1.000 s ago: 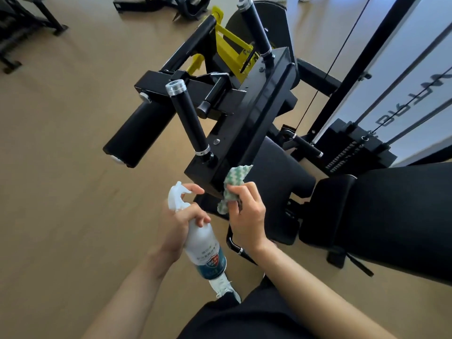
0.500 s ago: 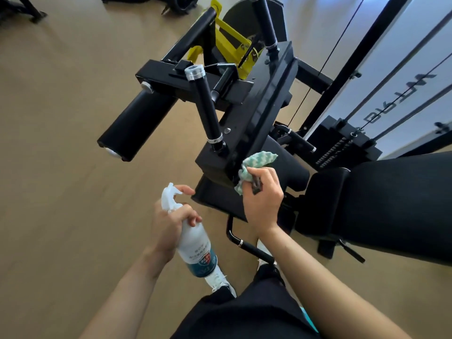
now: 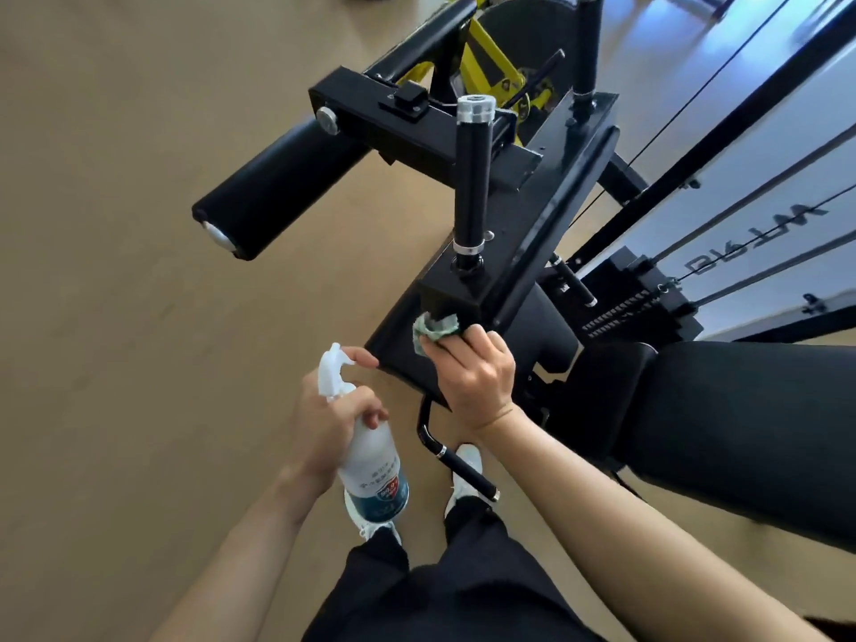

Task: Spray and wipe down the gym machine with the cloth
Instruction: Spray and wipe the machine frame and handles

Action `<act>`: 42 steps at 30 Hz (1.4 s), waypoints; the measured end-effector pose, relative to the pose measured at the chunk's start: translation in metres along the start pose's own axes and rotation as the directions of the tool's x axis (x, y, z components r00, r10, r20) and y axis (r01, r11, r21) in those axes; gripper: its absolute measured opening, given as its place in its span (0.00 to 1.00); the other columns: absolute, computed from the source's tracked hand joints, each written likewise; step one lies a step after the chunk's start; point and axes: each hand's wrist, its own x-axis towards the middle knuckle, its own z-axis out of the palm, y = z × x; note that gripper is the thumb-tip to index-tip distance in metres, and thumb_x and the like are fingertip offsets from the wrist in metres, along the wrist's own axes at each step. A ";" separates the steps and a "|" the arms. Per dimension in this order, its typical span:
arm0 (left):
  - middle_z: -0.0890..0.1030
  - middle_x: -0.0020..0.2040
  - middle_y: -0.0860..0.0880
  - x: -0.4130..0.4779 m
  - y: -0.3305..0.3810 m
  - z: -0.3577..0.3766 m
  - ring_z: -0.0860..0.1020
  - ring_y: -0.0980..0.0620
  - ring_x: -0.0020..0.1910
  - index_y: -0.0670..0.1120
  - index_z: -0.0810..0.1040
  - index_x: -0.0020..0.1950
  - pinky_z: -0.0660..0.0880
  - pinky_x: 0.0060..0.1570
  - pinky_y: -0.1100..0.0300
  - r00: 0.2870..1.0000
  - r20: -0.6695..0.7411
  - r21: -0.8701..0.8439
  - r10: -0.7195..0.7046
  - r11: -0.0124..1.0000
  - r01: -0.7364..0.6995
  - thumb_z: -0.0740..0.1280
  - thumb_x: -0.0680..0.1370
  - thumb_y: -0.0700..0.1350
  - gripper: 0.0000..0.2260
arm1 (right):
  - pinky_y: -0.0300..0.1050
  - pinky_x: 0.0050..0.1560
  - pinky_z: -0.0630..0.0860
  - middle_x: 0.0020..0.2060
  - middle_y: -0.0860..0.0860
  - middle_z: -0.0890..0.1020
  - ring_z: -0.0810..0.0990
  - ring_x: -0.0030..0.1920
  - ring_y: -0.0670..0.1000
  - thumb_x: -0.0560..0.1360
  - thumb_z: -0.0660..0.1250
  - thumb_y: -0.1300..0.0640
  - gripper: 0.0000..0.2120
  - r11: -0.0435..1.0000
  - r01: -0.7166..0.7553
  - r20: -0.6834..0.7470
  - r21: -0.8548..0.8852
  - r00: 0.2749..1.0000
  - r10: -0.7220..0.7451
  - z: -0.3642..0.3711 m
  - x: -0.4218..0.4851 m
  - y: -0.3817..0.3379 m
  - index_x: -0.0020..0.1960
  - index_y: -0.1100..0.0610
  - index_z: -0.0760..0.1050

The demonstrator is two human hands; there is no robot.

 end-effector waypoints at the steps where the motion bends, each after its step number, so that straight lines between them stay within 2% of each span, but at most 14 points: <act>1: 0.74 0.26 0.42 0.000 -0.002 -0.002 0.80 0.47 0.31 0.56 0.79 0.44 0.77 0.44 0.49 1.000 -0.007 -0.004 -0.003 1.000 0.003 0.65 0.64 0.37 0.16 | 0.47 0.33 0.67 0.33 0.47 0.83 0.73 0.35 0.52 0.76 0.75 0.66 0.09 0.999 0.043 0.017 -0.029 0.999 -0.042 0.004 0.000 -0.001 0.44 0.53 0.88; 3: 0.74 0.26 0.41 -0.001 -0.006 -0.004 0.80 0.47 0.31 0.55 0.79 0.45 0.77 0.44 0.50 1.000 -0.014 -0.019 -0.007 1.000 0.007 0.65 0.64 0.37 0.16 | 0.48 0.35 0.66 0.31 0.46 0.80 0.72 0.36 0.52 0.75 0.76 0.65 0.09 0.996 0.057 0.041 -0.069 0.998 -0.054 0.006 -0.001 -0.004 0.41 0.51 0.86; 8: 0.75 0.25 0.47 0.003 -0.009 -0.004 0.81 0.46 0.34 0.58 0.78 0.44 0.79 0.48 0.46 1.000 -0.001 -0.002 -0.010 1.000 0.010 0.64 0.65 0.39 0.15 | 0.48 0.34 0.70 0.28 0.46 0.78 0.74 0.30 0.54 0.76 0.76 0.61 0.13 0.977 -0.155 -0.077 -0.145 0.986 0.145 -0.013 -0.003 0.000 0.34 0.53 0.83; 13: 0.73 0.25 0.48 0.010 -0.005 0.005 0.80 0.45 0.34 0.56 0.77 0.45 0.78 0.47 0.47 0.999 0.040 -0.013 0.002 1.000 -0.002 0.63 0.65 0.39 0.15 | 0.51 0.34 0.76 0.32 0.51 0.81 0.79 0.32 0.55 0.76 0.77 0.65 0.12 0.954 -0.293 -0.102 -0.060 0.953 0.286 -0.035 -0.036 0.018 0.34 0.61 0.83; 17: 0.73 0.25 0.47 0.011 0.003 0.013 0.80 0.46 0.32 0.55 0.78 0.46 0.77 0.45 0.47 0.998 0.055 0.004 0.014 1.000 -0.014 0.64 0.64 0.37 0.16 | 0.47 0.37 0.79 0.34 0.54 0.82 0.80 0.33 0.55 0.76 0.74 0.69 0.06 0.945 -0.323 -0.080 0.052 0.942 0.326 -0.028 -0.035 0.012 0.41 0.64 0.85; 19: 0.74 0.25 0.46 0.011 0.007 0.017 0.79 0.47 0.32 0.57 0.79 0.43 0.77 0.46 0.46 0.998 0.055 0.011 0.006 1.000 -0.007 0.64 0.64 0.37 0.16 | 0.46 0.39 0.80 0.37 0.56 0.84 0.81 0.34 0.56 0.73 0.75 0.71 0.02 0.896 -0.412 -0.057 0.163 0.903 0.426 -0.016 -0.028 -0.001 0.44 0.66 0.85; 21: 0.74 0.26 0.45 0.010 0.013 0.020 0.78 0.47 0.32 0.58 0.79 0.42 0.76 0.45 0.48 0.999 0.044 0.022 0.001 1.000 -0.002 0.65 0.64 0.37 0.17 | 0.47 0.39 0.83 0.40 0.56 0.85 0.83 0.36 0.55 0.72 0.77 0.71 0.05 0.727 -0.603 -0.004 0.326 0.769 0.640 -0.006 -0.021 -0.019 0.47 0.65 0.85; 24: 0.74 0.27 0.41 0.009 0.020 0.023 0.77 0.48 0.30 0.57 0.79 0.41 0.75 0.43 0.52 1.000 0.010 0.044 0.019 0.999 -0.019 0.65 0.64 0.36 0.16 | 0.48 0.46 0.85 0.42 0.55 0.87 0.87 0.41 0.54 0.69 0.79 0.71 0.10 0.255 -0.811 0.161 0.526 0.390 0.907 -0.003 -0.007 -0.043 0.47 0.60 0.85; 26: 0.72 0.27 0.40 0.011 0.022 0.024 0.78 0.47 0.29 0.57 0.79 0.41 0.76 0.43 0.51 1.000 -0.008 0.046 0.026 0.999 -0.026 0.65 0.64 0.36 0.16 | 0.49 0.50 0.85 0.41 0.54 0.87 0.87 0.42 0.52 0.70 0.78 0.70 0.11 -0.096 -0.808 0.347 0.581 0.140 0.927 -0.008 -0.002 -0.048 0.45 0.55 0.84; 28: 0.72 0.28 0.39 0.017 0.021 0.022 0.78 0.46 0.30 0.57 0.79 0.40 0.76 0.44 0.49 0.999 -0.019 0.041 0.026 0.999 -0.025 0.64 0.63 0.35 0.17 | 0.55 0.54 0.85 0.41 0.55 0.87 0.86 0.43 0.51 0.71 0.78 0.69 0.11 -0.274 -0.752 0.428 0.600 0.011 0.904 -0.012 -0.003 -0.045 0.43 0.54 0.83; 31: 0.72 0.29 0.38 0.031 0.023 0.021 0.79 0.45 0.31 0.57 0.79 0.42 0.76 0.44 0.49 1.000 0.028 0.069 0.010 0.998 -0.012 0.64 0.63 0.36 0.17 | 0.62 0.55 0.85 0.44 0.55 0.87 0.87 0.45 0.52 0.72 0.79 0.66 0.10 -0.368 -0.690 0.413 0.623 -0.109 0.904 -0.021 -0.003 -0.045 0.47 0.54 0.82; 35: 0.72 0.24 0.44 0.063 0.028 0.016 0.77 0.43 0.31 0.49 0.77 0.46 0.75 0.43 0.49 0.985 0.172 0.105 0.000 0.994 -0.019 0.63 0.61 0.36 0.17 | 0.57 0.54 0.86 0.50 0.53 0.86 0.88 0.52 0.54 0.74 0.78 0.65 0.13 -0.445 -0.539 0.366 0.715 -0.254 0.895 -0.018 0.012 -0.063 0.55 0.54 0.79; 39: 0.74 0.26 0.42 0.098 0.038 -0.003 0.77 0.44 0.30 0.49 0.78 0.47 0.75 0.42 0.51 0.937 0.350 0.197 -0.020 0.979 -0.053 0.64 0.62 0.35 0.16 | 0.54 0.52 0.86 0.49 0.50 0.82 0.86 0.48 0.49 0.76 0.75 0.69 0.12 -0.462 -0.424 0.271 0.779 -0.437 0.857 0.007 0.043 -0.083 0.51 0.57 0.76; 42: 0.74 0.25 0.44 0.120 0.049 -0.025 0.78 0.44 0.31 0.50 0.78 0.46 0.76 0.42 0.50 0.889 0.456 0.253 -0.028 0.962 -0.100 0.64 0.63 0.35 0.16 | 0.51 0.49 0.86 0.47 0.51 0.82 0.85 0.48 0.50 0.75 0.74 0.72 0.12 -0.483 -0.337 0.290 0.808 -0.486 0.824 0.033 0.074 -0.102 0.49 0.59 0.75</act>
